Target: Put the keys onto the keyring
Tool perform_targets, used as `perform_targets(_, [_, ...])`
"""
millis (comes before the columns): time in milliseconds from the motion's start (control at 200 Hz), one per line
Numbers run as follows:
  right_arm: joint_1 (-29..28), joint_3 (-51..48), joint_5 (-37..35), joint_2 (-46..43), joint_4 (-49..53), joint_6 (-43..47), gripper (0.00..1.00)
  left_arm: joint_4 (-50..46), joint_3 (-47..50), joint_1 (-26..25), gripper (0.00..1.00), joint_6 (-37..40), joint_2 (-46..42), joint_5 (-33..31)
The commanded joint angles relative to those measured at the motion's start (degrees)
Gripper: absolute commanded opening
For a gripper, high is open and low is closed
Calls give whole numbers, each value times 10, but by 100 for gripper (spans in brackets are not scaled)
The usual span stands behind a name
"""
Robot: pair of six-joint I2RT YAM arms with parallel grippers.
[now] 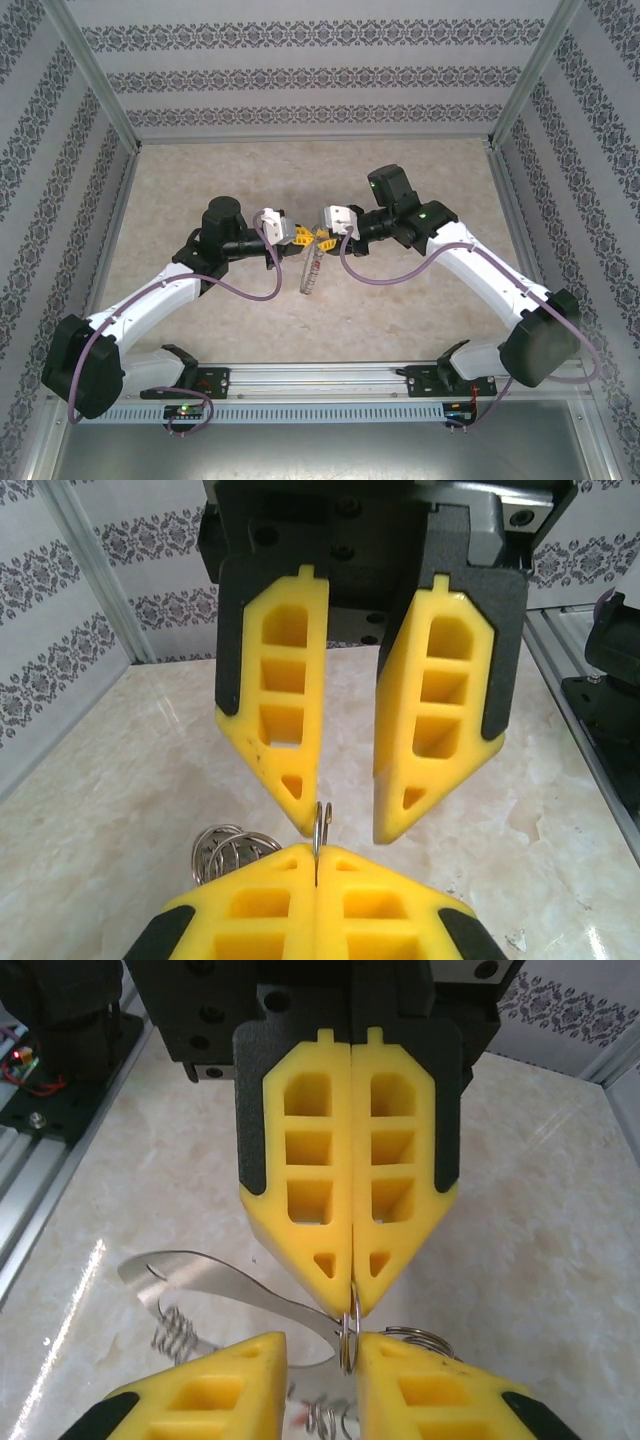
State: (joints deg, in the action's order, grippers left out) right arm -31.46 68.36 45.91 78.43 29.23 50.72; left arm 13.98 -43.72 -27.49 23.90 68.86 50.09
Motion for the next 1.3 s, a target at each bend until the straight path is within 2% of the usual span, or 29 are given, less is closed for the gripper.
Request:
perform_targets(0, [8, -10, 39, -17, 0, -12, 27, -10, -6, -6, 0, 23, -13, 1])
perform_targets(120, [29, -19, 37, -25, -2, -24, 29, -21, -7, -6, 0, 29, -14, -20])
perform_targets(190, [50, -28, 24, -27, -28, -81, 30, -16, -6, -5, 0, 7, -14, -70])
perform_targets(290, [76, -34, -19, -19, -68, -199, 32, -20, -1, 3, 0, -19, -18, -136])
perform_targets(390, [78, -29, -169, 4, -93, -341, 34, -32, 2, 17, 0, -39, -35, -151])
perform_targets(480, [87, -8, -276, 42, -72, -452, 28, -70, -6, 31, 0, -50, -50, -154])
perform_targets(635, [117, 56, -342, 114, 2, -638, 28, -174, -37, 48, 0, -29, -66, -156])
perform_targets(704, [135, 77, -302, 145, 24, -707, 31, -203, -42, 59, 0, -26, -71, -150])
perform_targets(794, [145, 55, -278, 158, -10, -657, 31, -198, -29, 72, 0, -31, -81, -138])
perform_targets(829, [150, 42, -269, 159, -23, -610, 31, -194, -24, 77, 0, -36, -83, -134])
perform_targets(919, [164, 31, -190, 179, -17, -448, 32, -196, -26, 88, 0, -45, -78, -126])
perform_targets(1009, [169, 57, -222, 209, 37, -364, 31, -197, -32, 93, 0, -48, -72, -115])
perform_targets(1069, [177, 91, -231, 239, 80, -348, 30, -197, -34, 95, 0, -50, -69, -112])
perform_targets(1164, [184, 161, -191, 299, 151, -333, 27, -193, -33, 98, 0, -52, -67, -106])
perform_targets(1299, [173, 210, -192, 364, 189, -322, 23, -185, -32, 104, 0, -56, -63, -94])
